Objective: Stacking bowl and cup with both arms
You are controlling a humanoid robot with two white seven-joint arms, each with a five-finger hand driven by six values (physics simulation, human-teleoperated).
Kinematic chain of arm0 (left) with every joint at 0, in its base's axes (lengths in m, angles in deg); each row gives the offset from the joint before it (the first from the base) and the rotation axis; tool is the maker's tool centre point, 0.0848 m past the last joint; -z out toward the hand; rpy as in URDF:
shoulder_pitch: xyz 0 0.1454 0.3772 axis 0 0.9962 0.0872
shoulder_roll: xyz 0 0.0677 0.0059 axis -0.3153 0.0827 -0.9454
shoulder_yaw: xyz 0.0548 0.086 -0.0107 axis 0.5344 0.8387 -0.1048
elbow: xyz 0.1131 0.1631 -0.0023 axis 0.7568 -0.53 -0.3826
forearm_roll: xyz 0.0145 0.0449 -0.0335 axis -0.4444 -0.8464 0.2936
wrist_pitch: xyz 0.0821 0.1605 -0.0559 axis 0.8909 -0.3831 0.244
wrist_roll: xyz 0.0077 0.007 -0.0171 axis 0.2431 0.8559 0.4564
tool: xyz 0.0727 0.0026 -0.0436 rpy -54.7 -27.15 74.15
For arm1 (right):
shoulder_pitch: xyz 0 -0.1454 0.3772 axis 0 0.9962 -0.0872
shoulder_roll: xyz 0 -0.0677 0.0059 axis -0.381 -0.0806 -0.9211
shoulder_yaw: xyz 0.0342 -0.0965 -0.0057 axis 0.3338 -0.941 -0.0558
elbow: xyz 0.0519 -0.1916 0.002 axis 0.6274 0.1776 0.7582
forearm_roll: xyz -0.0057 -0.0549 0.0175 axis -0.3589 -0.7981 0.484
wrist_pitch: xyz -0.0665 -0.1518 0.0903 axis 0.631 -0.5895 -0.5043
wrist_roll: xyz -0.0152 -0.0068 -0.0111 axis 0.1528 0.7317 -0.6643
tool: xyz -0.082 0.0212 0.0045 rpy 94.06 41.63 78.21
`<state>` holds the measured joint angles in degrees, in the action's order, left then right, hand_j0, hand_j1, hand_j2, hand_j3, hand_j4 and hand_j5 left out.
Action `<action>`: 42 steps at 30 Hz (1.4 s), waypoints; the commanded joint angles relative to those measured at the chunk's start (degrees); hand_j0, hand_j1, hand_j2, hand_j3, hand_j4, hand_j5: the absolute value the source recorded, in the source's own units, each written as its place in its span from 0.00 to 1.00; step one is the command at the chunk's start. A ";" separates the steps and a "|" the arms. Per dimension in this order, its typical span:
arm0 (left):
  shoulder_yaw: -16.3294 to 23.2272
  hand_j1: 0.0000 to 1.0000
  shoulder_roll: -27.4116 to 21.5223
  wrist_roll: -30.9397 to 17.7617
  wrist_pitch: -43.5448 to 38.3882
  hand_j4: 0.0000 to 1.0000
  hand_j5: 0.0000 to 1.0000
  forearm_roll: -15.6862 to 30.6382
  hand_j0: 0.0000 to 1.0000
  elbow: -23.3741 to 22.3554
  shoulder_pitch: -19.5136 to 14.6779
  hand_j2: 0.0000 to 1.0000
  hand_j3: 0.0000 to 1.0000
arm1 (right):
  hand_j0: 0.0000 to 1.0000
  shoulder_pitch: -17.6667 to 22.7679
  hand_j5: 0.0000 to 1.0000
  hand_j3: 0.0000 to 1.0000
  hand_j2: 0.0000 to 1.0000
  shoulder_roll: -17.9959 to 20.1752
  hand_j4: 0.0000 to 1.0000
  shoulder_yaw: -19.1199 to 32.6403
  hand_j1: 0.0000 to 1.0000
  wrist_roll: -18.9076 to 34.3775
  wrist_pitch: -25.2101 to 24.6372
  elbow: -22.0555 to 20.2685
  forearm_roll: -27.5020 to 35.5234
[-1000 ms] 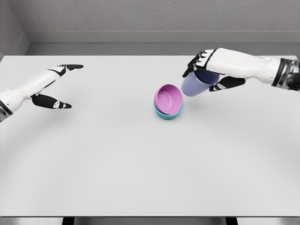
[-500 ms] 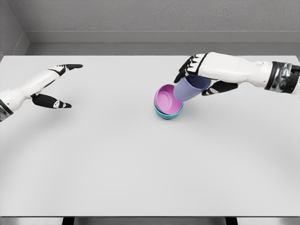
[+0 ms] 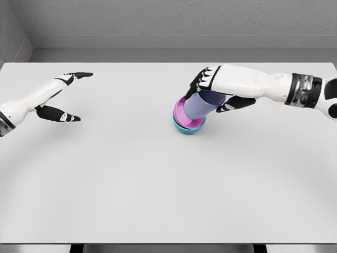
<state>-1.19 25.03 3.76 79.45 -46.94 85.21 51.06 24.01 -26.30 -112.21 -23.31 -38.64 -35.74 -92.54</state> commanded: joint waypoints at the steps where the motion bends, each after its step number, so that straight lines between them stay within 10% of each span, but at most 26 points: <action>1: -0.01 1.00 0.11 0.03 -0.15 1.00 1.00 0.47 1.00 0.02 0.00 1.00 1.00 | 0.75 0.00 0.75 0.75 0.75 -0.35 0.75 0.02 0.75 -0.02 -0.16 0.15 0.39; 24: -0.01 1.00 0.46 0.03 -0.15 1.00 1.00 0.47 1.00 0.02 0.00 1.00 1.00 | 0.78 -0.53 0.78 0.78 0.78 -2.28 0.78 -1.39 0.78 -0.02 -0.16 3.22 -1.01; 29: -0.01 1.00 0.55 0.03 -0.15 1.00 1.00 0.47 1.00 0.02 0.00 1.00 1.00 | 0.99 -0.88 0.99 0.99 0.99 -2.37 0.99 -1.83 0.99 -0.02 -0.16 3.93 -1.01; 42: -0.01 1.00 0.64 0.03 -0.15 1.00 1.00 0.47 1.00 0.11 0.00 1.00 1.00 | 1.00 -0.88 1.00 1.00 1.00 -2.28 1.00 -1.83 1.00 -0.02 -0.16 4.01 -1.01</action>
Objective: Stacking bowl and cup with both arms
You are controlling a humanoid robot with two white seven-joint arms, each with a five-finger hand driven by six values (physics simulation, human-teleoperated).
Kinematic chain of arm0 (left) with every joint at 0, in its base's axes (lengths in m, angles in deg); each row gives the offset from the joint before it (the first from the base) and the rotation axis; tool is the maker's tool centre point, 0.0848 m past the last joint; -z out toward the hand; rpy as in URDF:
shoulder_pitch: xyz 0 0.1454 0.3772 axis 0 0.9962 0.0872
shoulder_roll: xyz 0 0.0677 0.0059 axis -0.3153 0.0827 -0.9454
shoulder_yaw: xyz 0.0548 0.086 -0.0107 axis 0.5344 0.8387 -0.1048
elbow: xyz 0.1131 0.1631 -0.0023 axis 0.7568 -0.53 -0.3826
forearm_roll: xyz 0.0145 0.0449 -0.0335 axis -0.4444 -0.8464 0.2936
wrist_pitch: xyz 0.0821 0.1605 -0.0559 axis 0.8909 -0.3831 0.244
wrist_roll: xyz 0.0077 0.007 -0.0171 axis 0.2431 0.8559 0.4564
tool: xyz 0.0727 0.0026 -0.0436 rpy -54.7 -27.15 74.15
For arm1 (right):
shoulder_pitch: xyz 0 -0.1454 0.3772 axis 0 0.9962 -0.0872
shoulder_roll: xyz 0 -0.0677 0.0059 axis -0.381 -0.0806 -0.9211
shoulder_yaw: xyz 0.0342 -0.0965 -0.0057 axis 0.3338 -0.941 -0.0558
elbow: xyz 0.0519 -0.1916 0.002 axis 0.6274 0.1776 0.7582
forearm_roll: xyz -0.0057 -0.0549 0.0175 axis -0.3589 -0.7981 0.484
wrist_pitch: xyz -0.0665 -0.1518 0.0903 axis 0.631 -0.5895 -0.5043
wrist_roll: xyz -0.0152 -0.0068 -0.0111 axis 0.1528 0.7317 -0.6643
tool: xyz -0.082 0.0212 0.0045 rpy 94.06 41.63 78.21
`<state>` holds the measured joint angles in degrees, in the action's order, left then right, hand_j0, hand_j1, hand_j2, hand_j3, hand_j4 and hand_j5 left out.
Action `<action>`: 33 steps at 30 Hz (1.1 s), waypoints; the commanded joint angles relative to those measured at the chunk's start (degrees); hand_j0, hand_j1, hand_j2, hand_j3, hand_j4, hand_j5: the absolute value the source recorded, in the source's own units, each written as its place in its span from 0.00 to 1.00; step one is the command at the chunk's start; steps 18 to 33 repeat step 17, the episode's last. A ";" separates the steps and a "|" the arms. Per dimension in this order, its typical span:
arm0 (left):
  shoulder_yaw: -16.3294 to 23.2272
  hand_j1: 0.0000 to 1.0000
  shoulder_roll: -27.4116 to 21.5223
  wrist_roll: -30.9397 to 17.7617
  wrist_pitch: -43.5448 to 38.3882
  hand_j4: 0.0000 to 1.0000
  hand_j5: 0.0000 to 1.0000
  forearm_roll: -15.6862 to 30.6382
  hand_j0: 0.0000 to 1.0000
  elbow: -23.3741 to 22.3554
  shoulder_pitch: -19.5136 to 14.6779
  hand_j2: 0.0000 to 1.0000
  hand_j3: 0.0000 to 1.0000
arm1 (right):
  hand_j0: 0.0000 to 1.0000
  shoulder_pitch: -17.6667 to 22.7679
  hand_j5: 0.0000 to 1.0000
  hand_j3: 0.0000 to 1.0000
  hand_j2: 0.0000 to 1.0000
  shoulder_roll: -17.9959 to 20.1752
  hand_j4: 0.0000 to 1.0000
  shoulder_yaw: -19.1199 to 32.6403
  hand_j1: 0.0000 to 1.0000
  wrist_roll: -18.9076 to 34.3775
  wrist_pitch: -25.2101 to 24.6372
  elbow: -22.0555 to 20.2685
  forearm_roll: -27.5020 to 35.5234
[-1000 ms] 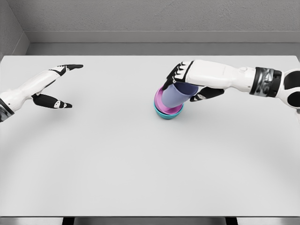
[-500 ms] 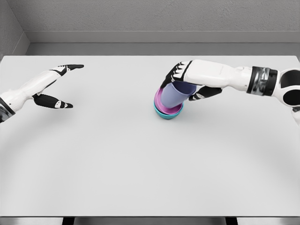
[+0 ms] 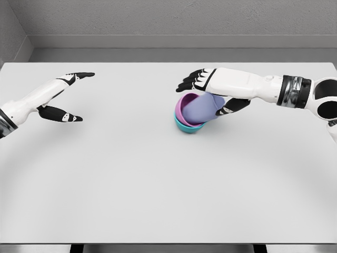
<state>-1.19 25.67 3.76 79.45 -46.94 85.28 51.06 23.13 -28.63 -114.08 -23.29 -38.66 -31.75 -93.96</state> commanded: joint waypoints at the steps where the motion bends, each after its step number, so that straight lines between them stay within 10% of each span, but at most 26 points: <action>1: -0.02 1.00 0.00 0.03 -0.15 1.00 1.00 0.47 1.00 0.03 0.00 1.00 1.00 | 1.00 -0.09 1.00 1.00 1.00 0.05 1.00 0.04 1.00 0.05 -0.14 0.11 0.40; 14: -0.81 1.00 0.26 0.03 -0.15 1.00 1.00 0.47 1.00 -0.06 0.35 1.00 1.00 | 1.00 -1.93 1.00 1.00 1.00 13.14 1.00 1.18 1.00 -0.04 -0.14 12.24 1.10; 33: -0.81 1.00 0.26 0.03 -0.15 1.00 1.00 0.47 1.00 -0.06 0.35 1.00 1.00 | 1.00 -1.85 1.00 1.00 1.00 13.32 1.00 1.18 1.00 -0.13 -0.14 12.15 1.10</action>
